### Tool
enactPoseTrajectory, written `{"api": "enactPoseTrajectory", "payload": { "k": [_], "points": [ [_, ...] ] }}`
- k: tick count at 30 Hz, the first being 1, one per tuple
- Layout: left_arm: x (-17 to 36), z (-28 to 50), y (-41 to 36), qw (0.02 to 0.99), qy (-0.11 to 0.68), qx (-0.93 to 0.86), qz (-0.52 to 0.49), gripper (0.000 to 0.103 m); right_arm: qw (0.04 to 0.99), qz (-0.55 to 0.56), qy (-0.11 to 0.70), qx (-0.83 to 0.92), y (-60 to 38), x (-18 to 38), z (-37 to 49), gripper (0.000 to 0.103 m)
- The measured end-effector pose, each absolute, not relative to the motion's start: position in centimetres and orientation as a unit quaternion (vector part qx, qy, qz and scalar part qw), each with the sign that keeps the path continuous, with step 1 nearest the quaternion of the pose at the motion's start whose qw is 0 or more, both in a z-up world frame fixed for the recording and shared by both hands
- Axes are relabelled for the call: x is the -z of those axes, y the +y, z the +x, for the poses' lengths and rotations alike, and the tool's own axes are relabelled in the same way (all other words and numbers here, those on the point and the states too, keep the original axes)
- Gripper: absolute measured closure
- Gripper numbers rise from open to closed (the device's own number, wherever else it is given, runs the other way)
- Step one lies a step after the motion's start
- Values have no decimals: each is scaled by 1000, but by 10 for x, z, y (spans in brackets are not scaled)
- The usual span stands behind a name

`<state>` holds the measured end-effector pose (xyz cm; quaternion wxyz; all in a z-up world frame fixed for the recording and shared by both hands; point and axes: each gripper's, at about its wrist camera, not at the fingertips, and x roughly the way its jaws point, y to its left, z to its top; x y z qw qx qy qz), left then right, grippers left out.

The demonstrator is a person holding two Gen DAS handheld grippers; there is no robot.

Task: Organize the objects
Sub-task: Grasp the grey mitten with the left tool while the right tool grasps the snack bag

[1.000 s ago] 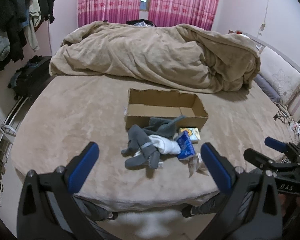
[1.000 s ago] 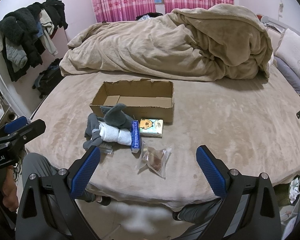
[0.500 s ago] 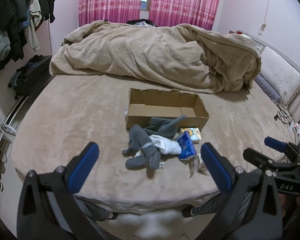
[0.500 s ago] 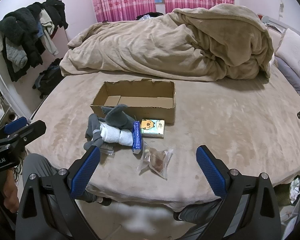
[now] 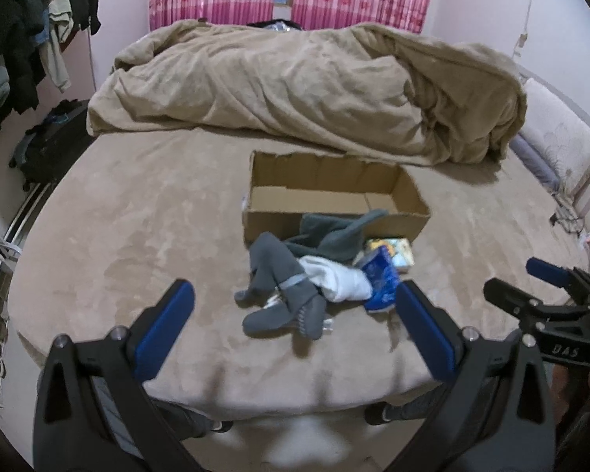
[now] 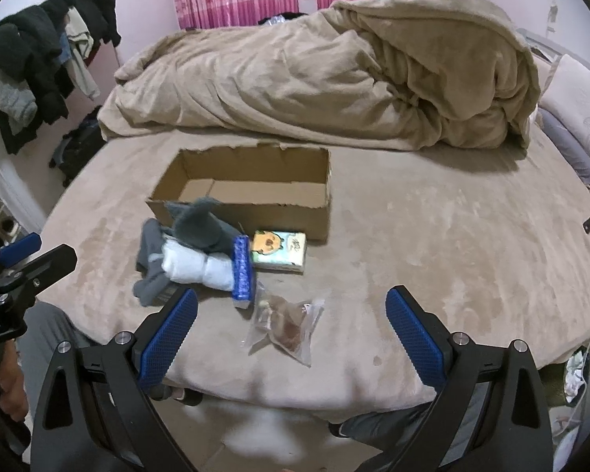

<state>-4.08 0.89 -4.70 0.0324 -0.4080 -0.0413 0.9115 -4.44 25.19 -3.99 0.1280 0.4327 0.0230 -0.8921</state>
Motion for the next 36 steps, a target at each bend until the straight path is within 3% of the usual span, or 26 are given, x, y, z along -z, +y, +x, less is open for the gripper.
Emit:
{"api": "enactPoseTrajectory", "payload": {
  "k": [16, 20, 22, 24, 27, 34, 36],
  "points": [
    [145, -80, 19, 52, 23, -902, -427, 1, 135, 508, 34, 850, 245, 144, -79, 5],
    [151, -87, 23, 64, 38, -906, -417, 8, 147, 514, 33, 844, 239, 153, -85, 5],
    [156, -92, 24, 63, 46, -903, -421, 14, 153, 513, 33, 844, 234, 158, -87, 5],
    [163, -98, 23, 63, 46, -897, -435, 30, 159, 517, 29, 841, 231, 162, -90, 5],
    [166, -101, 18, 76, 21, -893, -443, 45, 167, 519, 22, 838, 230, 166, -92, 5],
    [156, -94, 14, 82, 8, -898, -431, 65, 202, 518, 9, 831, 228, 166, -90, 29],
    [150, -90, 9, 80, -2, -904, -419, 73, 204, 513, 13, 834, 227, 163, -88, 30]
  ]
}}
